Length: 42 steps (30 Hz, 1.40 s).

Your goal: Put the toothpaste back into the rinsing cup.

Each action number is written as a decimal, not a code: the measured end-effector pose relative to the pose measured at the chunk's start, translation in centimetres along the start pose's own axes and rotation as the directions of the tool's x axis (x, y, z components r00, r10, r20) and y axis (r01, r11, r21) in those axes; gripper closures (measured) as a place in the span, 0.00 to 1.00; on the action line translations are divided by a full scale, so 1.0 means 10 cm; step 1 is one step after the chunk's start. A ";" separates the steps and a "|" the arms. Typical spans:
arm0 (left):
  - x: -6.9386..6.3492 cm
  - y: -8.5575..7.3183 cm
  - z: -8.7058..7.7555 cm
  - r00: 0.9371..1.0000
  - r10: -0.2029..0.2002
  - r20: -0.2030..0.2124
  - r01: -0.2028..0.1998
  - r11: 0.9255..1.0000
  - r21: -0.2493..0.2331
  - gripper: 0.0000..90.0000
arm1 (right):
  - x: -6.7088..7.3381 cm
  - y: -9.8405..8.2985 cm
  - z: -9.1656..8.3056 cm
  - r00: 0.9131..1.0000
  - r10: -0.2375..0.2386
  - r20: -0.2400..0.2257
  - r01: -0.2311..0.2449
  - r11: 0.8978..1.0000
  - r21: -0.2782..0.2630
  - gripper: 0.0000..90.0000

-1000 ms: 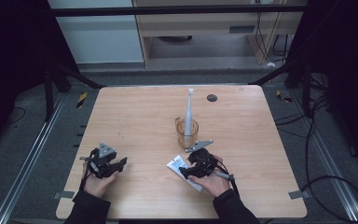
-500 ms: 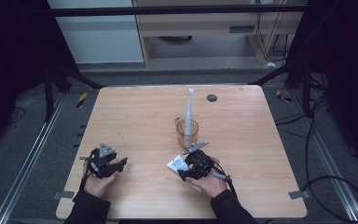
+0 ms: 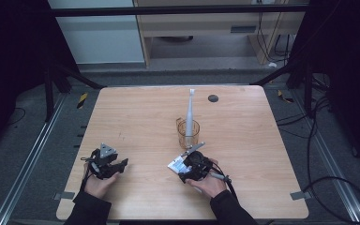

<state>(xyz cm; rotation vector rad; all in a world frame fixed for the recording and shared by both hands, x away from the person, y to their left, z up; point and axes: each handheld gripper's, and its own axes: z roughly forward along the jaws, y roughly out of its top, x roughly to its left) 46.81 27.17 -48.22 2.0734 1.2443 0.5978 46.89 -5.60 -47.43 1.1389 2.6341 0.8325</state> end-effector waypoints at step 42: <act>0.00 0.00 0.01 1.000 -0.003 0.004 0.003 1.000 0.011 0.53 | -0.07 0.07 -0.35 0.999 0.035 -0.040 -0.039 0.996 -0.085 0.76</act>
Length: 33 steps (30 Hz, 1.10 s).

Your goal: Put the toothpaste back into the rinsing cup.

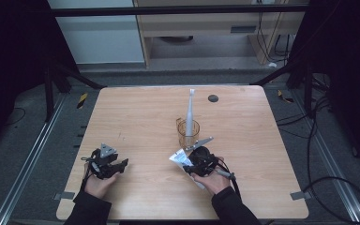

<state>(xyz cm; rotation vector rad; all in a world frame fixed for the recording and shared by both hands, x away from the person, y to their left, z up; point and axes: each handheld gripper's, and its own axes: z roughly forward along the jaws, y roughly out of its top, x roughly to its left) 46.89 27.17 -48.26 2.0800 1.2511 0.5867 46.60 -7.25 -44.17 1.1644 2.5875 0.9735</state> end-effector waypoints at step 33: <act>-0.01 0.00 0.01 1.000 0.000 0.007 0.000 1.000 -0.003 0.53 | -0.21 0.58 -0.56 0.999 0.044 -0.017 -0.045 0.770 -0.636 0.76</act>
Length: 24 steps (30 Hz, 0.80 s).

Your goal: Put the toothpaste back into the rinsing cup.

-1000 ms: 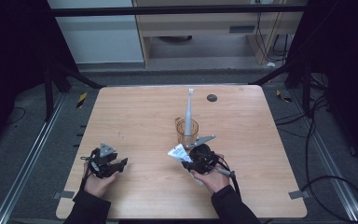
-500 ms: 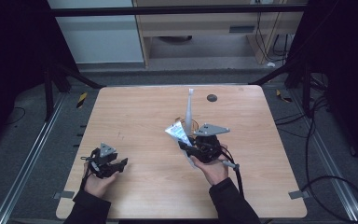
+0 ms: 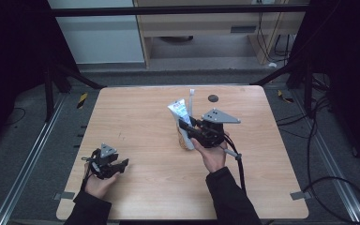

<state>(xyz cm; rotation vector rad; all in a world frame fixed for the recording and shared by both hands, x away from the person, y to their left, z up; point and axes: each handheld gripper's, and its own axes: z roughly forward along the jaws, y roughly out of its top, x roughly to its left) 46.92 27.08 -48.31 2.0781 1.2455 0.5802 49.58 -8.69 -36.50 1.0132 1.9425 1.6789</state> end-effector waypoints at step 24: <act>0.01 0.00 0.02 1.000 -0.003 0.002 0.003 1.000 0.006 0.53 | -0.36 -0.06 0.42 1.000 -0.011 0.001 0.011 0.996 -0.086 0.76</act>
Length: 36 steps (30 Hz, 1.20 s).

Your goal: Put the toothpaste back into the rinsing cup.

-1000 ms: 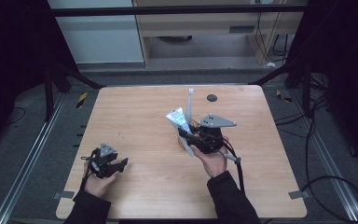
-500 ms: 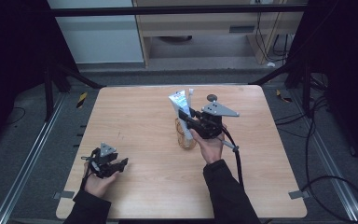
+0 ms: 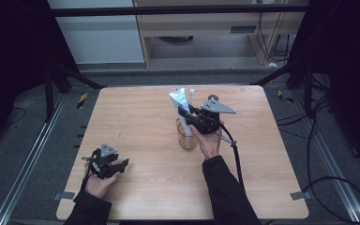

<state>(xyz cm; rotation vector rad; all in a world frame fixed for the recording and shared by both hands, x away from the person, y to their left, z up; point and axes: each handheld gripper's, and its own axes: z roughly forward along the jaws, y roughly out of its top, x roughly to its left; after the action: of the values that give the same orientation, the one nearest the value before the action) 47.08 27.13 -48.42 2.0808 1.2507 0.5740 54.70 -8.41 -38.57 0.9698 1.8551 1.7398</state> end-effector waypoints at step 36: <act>0.00 0.00 0.01 1.000 0.001 0.001 -0.001 1.000 0.007 0.53 | -0.10 -0.21 0.11 0.998 -0.068 -0.001 0.068 0.996 0.049 0.77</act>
<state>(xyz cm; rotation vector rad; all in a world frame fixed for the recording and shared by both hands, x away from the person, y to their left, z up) 47.14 27.09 -48.51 2.0867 1.2527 0.5694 55.71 -8.33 -40.95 0.9141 1.9155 1.6613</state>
